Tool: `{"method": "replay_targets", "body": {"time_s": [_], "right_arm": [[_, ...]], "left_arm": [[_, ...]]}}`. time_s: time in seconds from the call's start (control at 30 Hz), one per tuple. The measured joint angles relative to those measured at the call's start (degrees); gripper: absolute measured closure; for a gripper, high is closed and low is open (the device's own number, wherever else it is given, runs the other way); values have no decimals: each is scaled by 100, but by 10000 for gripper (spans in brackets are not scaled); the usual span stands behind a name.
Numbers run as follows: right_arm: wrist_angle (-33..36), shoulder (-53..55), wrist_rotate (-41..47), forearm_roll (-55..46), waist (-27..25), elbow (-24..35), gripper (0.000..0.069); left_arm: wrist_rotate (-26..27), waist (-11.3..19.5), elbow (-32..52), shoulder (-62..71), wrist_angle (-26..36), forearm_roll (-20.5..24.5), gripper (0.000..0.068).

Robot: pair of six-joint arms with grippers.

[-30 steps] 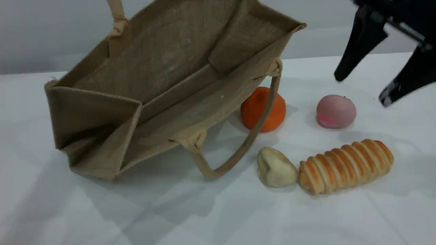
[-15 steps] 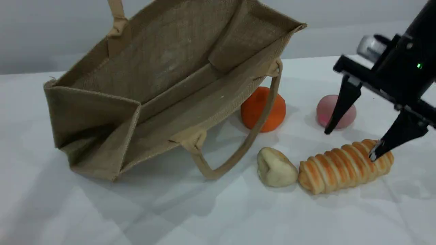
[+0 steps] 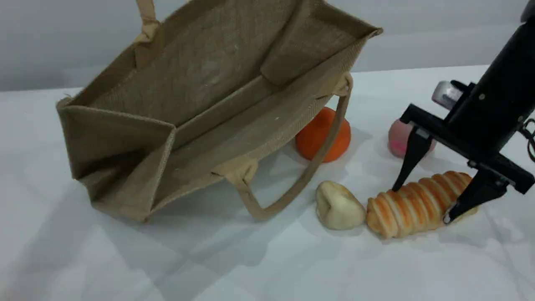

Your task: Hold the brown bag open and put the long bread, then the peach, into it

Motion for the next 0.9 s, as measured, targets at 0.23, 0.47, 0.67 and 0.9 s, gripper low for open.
{"method": "replay_targets", "body": {"time_s": [0.23, 0.47, 0.67, 0.9], "right_arm": [[-124, 153, -5, -104, 0, -125, 206], [-289, 172, -37, -355, 0, -125, 321], [-348, 172, -268, -621, 0, -125, 477], [-445, 82, -500, -1277, 0, -125, 615]], "left_arm": [[0, 0, 0, 0, -5, -23, 583], [0, 0, 0, 0, -5, -30, 583], [0, 0, 0, 0, -5, -30, 583], [0, 0, 0, 0, -5, -25, 583]]}}
